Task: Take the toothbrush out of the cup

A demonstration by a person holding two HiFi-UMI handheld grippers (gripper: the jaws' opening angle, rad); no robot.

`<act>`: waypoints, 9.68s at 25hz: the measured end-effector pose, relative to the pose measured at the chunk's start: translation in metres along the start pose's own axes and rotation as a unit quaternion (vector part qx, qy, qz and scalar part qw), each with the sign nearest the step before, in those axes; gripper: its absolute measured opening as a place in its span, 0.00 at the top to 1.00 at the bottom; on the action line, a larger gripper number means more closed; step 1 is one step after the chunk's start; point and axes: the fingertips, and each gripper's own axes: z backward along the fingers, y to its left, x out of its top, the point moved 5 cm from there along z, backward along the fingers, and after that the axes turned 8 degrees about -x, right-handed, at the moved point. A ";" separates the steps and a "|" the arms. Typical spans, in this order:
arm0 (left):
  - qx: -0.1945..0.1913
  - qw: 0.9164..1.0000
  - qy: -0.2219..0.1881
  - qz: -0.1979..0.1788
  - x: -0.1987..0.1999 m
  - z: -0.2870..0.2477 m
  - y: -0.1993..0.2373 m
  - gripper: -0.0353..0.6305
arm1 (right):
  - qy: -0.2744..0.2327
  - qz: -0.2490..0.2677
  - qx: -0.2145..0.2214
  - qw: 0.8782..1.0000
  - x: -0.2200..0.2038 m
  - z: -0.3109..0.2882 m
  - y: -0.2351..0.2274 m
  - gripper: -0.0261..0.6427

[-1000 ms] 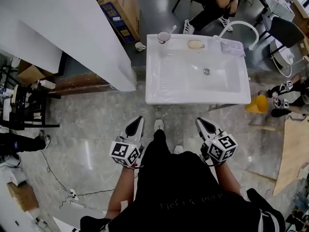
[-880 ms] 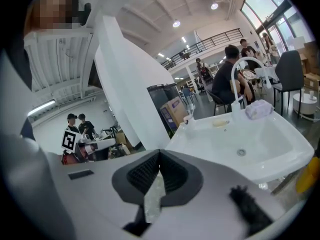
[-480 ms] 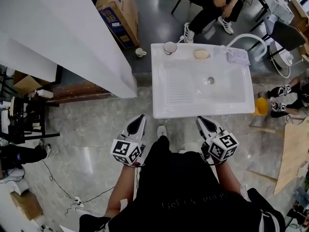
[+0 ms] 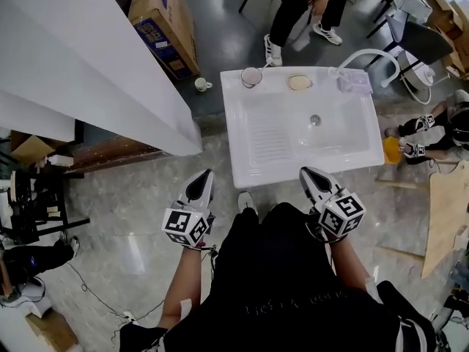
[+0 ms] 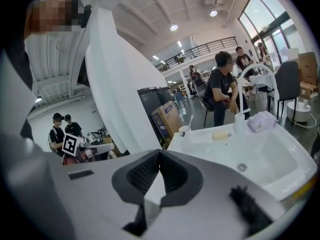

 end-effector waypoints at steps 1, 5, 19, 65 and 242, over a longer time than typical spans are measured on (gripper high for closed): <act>-0.001 1.000 0.000 0.000 0.001 -0.002 0.002 0.93 | -0.001 0.001 -0.003 1.000 0.001 0.000 -0.001 0.94; -0.007 1.000 -0.006 0.000 0.005 -0.011 0.001 0.93 | -0.002 0.005 -0.004 1.000 0.006 -0.003 -0.005 0.94; 0.032 0.999 0.001 -0.002 0.019 -0.046 0.006 0.93 | -0.017 0.027 0.057 0.998 0.058 -0.075 -0.035 0.94; 0.066 0.998 0.003 -0.013 0.055 -0.155 0.012 0.93 | 0.044 0.107 0.124 0.985 0.090 -0.282 -0.125 0.94; -0.027 0.998 -0.009 -0.049 0.064 -0.161 -0.016 0.93 | 0.012 0.150 0.130 0.980 0.087 -0.136 -0.088 0.88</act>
